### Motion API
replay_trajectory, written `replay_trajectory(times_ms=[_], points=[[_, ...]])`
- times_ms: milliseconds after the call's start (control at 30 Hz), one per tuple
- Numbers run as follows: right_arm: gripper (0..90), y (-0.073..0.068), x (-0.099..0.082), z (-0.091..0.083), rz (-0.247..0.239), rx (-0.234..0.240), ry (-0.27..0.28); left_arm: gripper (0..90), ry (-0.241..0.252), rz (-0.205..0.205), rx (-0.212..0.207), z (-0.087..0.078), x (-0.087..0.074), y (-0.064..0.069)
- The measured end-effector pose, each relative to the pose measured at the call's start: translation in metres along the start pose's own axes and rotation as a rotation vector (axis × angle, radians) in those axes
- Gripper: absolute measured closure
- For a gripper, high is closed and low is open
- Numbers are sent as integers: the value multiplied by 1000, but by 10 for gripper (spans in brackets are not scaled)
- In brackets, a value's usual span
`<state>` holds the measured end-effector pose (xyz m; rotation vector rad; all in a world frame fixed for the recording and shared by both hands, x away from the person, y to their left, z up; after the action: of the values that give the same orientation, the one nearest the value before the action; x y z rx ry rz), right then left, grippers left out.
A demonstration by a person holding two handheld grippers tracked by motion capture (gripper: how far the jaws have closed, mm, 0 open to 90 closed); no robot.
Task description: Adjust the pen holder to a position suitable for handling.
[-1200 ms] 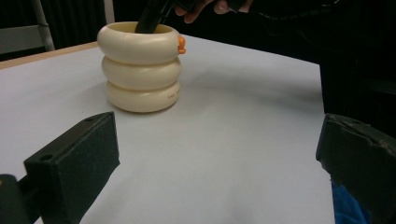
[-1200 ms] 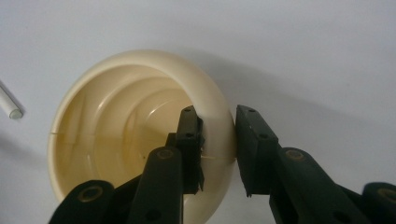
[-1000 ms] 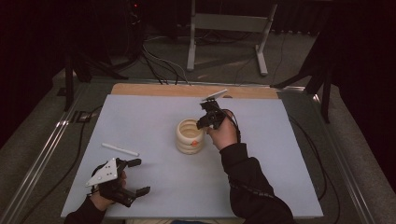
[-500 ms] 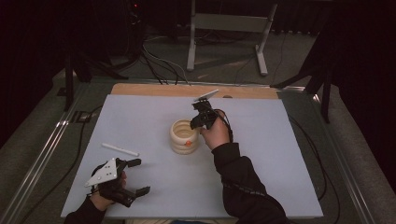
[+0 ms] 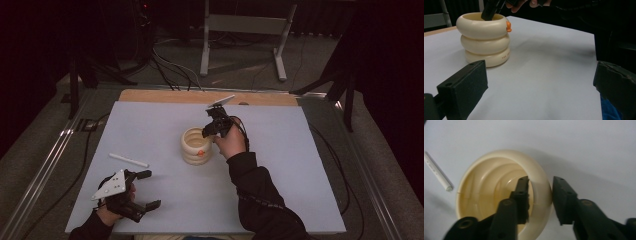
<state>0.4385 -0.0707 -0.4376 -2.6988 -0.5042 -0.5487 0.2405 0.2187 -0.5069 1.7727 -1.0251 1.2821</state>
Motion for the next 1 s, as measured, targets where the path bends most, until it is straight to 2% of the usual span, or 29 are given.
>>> replay_trajectory(times_ms=[33,167,300,500,533,567,600,700,833,1000], points=[[583,0,1,-3,-6,15,15,1,-3,0,-1,0,0,0],[528,-1,2,-9,-30,21,36,1,0,-2,-2,0,0,0],[421,2,3,-23,-46,65,94,1,0,-1,0,0,0,0],[267,8,3,-41,-41,94,149,0,-2,-2,2,1,0,0],[186,10,2,-44,-49,117,156,0,-2,-2,3,1,0,0],[186,10,2,-44,-49,117,156,1,-2,-2,3,1,0,0],[135,12,1,-46,-61,152,167,1,-2,-1,2,0,0,0],[103,21,-4,-57,-72,147,205,0,1,-4,2,0,0,0],[26,35,-10,-68,-83,159,227,1,-1,-1,1,0,0,0],[2,53,-20,-83,-91,142,272,1,-4,1,2,0,1,1]])
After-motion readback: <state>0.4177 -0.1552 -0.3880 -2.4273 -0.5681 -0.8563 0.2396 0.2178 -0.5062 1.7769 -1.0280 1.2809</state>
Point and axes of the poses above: each handheld gripper's, and its own axes: z roughly forward along the jaws, x roughly out of its top, y roughly to its right, the point moved 1 cm from there along z, roughly forward along the jaws
